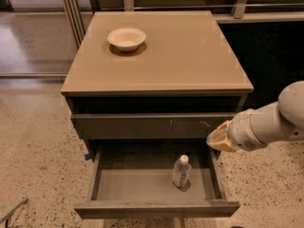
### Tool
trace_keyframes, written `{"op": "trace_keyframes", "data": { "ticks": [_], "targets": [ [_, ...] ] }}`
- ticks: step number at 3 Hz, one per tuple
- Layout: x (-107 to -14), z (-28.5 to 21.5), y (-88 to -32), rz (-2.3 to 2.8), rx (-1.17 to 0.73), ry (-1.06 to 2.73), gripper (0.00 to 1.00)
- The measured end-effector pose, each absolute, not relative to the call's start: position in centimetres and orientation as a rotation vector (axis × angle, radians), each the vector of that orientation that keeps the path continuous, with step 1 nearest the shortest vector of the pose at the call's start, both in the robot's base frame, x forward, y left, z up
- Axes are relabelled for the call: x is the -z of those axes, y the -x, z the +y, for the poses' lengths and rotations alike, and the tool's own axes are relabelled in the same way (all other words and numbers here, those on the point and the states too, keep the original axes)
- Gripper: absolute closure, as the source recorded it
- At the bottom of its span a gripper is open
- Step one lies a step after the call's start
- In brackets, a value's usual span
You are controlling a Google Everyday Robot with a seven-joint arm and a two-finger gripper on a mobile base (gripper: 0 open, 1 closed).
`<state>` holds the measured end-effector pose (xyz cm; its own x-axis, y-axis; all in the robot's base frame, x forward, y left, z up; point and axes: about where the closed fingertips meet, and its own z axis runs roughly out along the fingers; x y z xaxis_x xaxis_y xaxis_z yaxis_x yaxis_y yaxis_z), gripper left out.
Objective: Pick blue plastic bottle from middle drawer and place on counter
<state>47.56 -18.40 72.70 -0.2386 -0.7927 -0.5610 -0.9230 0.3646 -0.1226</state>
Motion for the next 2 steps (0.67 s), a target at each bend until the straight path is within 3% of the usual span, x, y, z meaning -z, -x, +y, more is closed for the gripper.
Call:
{"op": "trace_keyframes", "data": {
  "ticks": [1,2],
  "targets": [
    [-65.8,-17.81,-48.31,2.1,-0.393,1.451,1.0],
    [-65.79,-17.81,-48.31,2.1,-0.393,1.451,1.0]
  ]
}}
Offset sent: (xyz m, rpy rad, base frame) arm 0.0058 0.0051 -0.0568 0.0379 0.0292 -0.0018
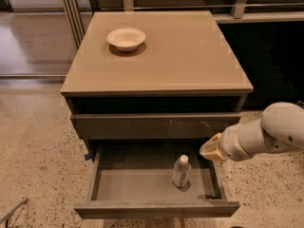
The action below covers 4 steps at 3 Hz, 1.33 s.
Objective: Pick blue plastic bottle from middle drawer and place on counter
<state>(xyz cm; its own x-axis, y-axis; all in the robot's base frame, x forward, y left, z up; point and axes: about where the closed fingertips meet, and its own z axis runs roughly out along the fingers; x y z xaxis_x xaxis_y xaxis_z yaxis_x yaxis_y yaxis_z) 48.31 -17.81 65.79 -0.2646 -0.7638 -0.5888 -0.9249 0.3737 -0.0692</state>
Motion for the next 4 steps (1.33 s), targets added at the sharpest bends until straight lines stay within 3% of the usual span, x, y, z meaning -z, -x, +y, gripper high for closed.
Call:
{"op": "trace_keyframes", "data": {
  "ticks": [2,3,4],
  "targets": [
    [-60.7,-18.3,-47.8,2.066,-0.344,1.52,0.58],
    [-57.4,-18.9,-47.8,2.057,-0.342,1.523,0.27],
    [-55.4,-19.4,-47.9,2.051,-0.356,1.51,0.1]
  ]
}}
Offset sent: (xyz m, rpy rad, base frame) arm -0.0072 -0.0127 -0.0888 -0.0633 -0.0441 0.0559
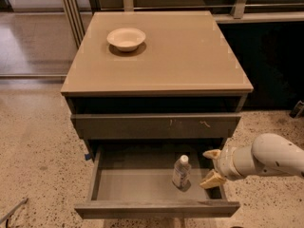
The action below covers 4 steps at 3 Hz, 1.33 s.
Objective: Pick blue plastic bottle from middle drawer and place on counter
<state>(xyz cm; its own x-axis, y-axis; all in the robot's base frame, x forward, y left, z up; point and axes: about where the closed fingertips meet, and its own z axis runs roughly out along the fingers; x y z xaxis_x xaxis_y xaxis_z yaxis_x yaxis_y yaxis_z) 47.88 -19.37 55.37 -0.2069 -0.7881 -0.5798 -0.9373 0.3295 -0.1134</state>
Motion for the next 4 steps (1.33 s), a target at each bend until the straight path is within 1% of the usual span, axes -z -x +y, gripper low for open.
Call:
{"op": "trace_keyframes", "data": {
  "ticks": [1,2,4],
  "targets": [
    [-53.4,-19.7,-48.3,2.031,-0.383,1.476,0.07],
    [-50.8,-18.8,-49.3,1.997,-0.456,1.429,0.09],
    [-48.2,-15.7,-51.0,1.925,-0.57,1.401,0.1]
  ]
}}
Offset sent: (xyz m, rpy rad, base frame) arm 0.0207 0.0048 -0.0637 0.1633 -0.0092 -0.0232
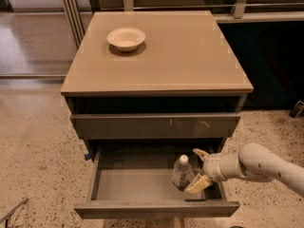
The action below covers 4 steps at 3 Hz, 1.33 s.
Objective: Pick blue plastic bottle from middle drawer and place on counter
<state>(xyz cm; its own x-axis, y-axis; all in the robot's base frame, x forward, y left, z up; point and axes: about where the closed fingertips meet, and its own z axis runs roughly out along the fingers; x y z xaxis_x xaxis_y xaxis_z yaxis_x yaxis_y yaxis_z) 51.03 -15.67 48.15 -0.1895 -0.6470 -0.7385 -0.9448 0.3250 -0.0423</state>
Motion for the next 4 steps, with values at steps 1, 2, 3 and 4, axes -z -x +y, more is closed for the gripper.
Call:
{"op": "trace_keyframes", "data": {
  "ticks": [1,2,3,4],
  "targets": [
    [-47.1,-13.4,-52.2,1.863,-0.625,1.408,0.14],
    [-46.6,-12.2,-53.0,1.831,-0.655,1.41,0.14],
    [-46.6,-12.2,-53.0,1.831,-0.655,1.409,0.33],
    [-46.6,-12.2,-53.0,1.831,-0.655,1.409,0.56]
  ]
}}
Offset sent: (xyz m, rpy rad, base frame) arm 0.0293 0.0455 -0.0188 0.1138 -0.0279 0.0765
